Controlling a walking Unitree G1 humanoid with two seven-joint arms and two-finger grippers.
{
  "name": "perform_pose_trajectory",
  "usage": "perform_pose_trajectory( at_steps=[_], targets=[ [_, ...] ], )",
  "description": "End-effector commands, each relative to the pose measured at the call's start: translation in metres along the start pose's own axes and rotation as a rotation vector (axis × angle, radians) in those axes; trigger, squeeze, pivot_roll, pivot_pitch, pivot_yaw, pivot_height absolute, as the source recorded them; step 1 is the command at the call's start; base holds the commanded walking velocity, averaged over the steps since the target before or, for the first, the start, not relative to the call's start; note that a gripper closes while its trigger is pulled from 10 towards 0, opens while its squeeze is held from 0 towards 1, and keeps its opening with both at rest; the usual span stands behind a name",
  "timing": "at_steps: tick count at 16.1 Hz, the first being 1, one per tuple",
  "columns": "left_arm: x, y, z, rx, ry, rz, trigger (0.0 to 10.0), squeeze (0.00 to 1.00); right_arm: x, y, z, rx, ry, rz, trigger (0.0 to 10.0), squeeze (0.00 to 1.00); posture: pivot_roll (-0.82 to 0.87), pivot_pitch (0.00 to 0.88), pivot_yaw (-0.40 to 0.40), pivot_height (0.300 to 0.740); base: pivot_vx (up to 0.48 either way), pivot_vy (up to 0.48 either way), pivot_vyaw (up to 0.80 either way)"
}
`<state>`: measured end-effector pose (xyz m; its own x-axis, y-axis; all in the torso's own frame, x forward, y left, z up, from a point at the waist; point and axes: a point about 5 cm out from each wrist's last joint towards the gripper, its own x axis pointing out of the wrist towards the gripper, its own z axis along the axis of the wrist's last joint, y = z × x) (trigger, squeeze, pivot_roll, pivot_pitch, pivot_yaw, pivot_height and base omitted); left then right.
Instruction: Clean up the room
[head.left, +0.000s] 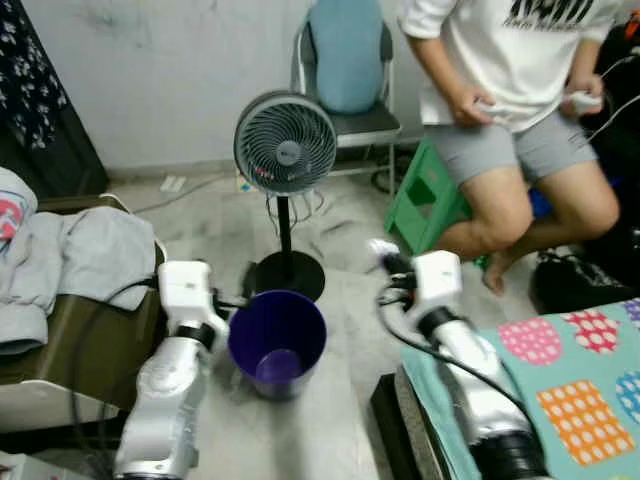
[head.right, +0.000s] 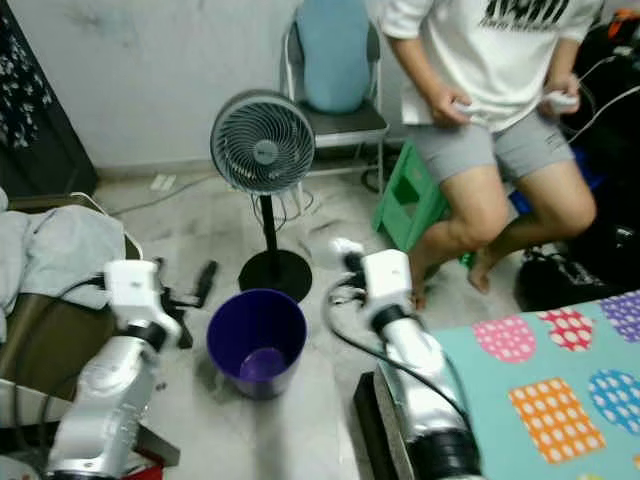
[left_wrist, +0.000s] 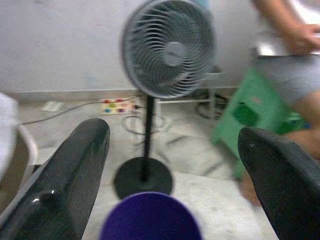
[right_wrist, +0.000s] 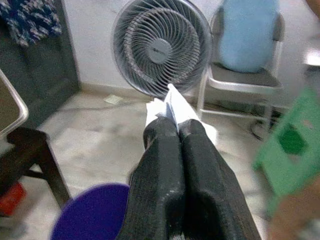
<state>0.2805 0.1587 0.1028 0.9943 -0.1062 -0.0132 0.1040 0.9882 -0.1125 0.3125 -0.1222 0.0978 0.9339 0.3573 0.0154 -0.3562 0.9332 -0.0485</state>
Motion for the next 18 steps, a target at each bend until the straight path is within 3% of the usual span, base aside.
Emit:
perform_pose_trajectory(
  at_steps=[1,13,18],
  targets=[
    [0.0008,-0.0019,-0.0003,0.0,0.006,-0.015,10.0,0.0,-0.0007,-0.0052,0.002,-0.016,-0.002,-0.01,10.0,0.0,-0.03,0.069,-0.004,0.74,0.27,0.0,0.56],
    [0.0038,-0.0034,-0.0016,0.014,0.016,-0.028,10.0,0.0,0.0006,-0.0042,0.0022,-0.02,-0.009,-0.005,10.0,0.0,-0.03,0.055,0.001,0.74,0.02,0.0,0.56],
    [0.0034,-0.0048,-0.0007,0.007,0.009,-0.041,10.0,0.0,0.0008,-0.0038,0.0019,-0.016,-0.009,-0.004,10.0,0.0,-0.03,0.051,0.003,0.74,0.106,0.0,0.0]
  ],
)
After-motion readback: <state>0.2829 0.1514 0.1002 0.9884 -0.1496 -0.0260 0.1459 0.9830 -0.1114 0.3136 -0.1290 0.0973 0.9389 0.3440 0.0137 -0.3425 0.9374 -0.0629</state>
